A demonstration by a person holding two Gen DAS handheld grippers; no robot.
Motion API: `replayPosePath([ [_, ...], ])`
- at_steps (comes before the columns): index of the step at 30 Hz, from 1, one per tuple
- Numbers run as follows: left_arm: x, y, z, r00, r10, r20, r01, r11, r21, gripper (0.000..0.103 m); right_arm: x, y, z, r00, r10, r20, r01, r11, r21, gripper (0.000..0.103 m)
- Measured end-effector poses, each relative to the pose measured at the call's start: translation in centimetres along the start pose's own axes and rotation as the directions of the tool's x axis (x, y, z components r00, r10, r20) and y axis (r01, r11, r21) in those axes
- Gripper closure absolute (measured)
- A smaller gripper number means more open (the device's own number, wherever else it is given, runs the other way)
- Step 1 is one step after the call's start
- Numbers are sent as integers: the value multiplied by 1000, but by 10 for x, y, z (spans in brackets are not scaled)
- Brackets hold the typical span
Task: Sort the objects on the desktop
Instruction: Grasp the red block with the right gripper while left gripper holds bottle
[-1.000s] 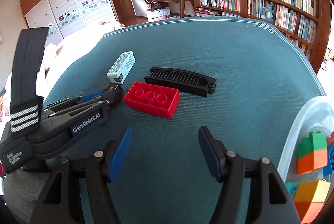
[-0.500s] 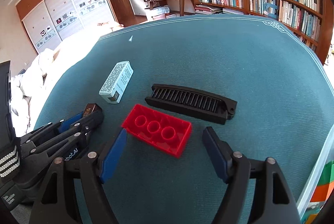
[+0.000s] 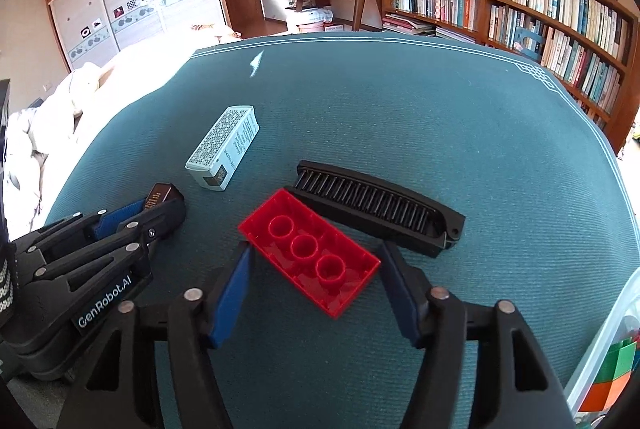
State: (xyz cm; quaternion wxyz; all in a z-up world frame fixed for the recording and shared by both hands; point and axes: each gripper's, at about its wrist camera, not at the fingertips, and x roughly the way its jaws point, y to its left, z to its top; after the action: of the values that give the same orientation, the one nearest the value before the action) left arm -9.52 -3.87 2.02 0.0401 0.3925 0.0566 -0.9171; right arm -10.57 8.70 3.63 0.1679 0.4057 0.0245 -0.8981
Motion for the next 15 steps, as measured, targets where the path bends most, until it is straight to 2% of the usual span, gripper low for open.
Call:
replayPosePath([
  [2, 0, -1, 0, 1000, 2, 2, -2, 1000, 3, 80, -3, -1, -3, 1000, 5, 3, -5, 1000, -5, 49],
  [7, 0, -5, -1, 1000, -29, 1, 29, 999, 20, 80, -12, -6, -13, 1000, 21, 2, -21, 1000, -1, 58],
  [13, -3, -17, -6, 996, -83, -16, 84, 995, 57, 80, -28, -8, -31, 999, 43, -7, -43, 999, -1, 59],
  [15, -4, -21, -6, 996, -83, -17, 84, 994, 75, 80, -30, -6, -33, 999, 47, -13, -47, 999, -21, 54],
])
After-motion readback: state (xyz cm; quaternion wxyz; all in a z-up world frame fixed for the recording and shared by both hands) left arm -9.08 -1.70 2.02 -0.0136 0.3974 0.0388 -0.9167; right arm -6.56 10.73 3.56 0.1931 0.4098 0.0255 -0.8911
